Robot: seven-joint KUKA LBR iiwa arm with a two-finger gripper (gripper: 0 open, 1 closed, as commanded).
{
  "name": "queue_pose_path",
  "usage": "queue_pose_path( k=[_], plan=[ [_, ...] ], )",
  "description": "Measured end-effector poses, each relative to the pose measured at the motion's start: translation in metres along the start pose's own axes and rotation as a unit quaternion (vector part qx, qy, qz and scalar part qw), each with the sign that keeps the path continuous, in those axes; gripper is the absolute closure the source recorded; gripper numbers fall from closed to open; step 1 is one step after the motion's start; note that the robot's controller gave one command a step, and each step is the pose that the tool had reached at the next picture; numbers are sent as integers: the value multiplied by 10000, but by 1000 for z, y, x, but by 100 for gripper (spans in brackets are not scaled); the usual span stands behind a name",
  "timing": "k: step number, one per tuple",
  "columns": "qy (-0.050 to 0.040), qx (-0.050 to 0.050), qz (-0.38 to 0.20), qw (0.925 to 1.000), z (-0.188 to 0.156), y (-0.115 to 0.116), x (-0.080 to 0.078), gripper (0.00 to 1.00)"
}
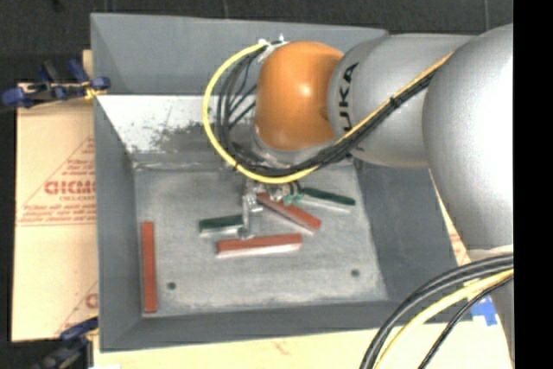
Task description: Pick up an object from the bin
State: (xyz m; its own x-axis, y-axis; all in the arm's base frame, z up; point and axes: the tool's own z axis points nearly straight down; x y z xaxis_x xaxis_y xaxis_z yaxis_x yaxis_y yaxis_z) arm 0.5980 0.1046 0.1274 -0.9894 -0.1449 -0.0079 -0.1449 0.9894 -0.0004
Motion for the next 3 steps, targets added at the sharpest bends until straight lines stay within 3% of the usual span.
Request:
queue_pose_path(
  k=[1,2,3],
  plan=[
    [-3,-3,-470,9989,53,-30,24,100],
    [-4,-3,-466,9989,53,-30,24,100],
    [10,1,-336,9994,-91,-41,30,100]
  ],
)
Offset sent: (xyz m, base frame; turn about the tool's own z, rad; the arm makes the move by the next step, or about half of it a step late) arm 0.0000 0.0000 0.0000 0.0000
